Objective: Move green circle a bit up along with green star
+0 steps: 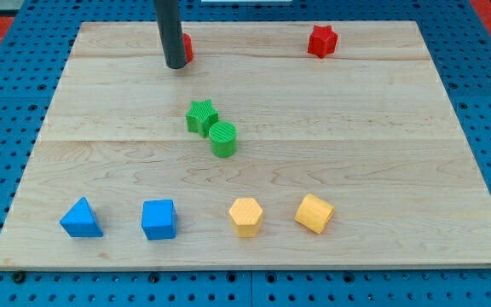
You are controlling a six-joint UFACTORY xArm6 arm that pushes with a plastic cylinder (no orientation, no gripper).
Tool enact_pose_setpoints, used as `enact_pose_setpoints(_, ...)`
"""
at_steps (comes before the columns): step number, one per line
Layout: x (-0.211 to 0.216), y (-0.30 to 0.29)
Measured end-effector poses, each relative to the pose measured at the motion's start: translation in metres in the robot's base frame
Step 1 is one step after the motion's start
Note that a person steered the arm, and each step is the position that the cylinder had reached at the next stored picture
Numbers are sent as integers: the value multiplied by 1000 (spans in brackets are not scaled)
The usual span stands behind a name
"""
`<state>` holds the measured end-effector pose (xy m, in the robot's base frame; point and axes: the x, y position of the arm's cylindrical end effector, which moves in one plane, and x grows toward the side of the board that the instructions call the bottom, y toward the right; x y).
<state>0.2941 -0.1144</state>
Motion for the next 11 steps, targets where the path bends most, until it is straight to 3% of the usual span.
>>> enact_pose_setpoints(1,-13,-60)
enact_pose_setpoints(2,-46,5)
enact_pose_setpoints(3,-36,68)
enact_pose_setpoints(4,8,35)
enact_pose_setpoints(5,56,105)
enact_pose_setpoints(6,136,148)
enact_pose_setpoints(7,179,100)
enact_pose_setpoints(8,171,29)
enact_pose_setpoints(10,112,26)
enact_pose_setpoints(11,98,52)
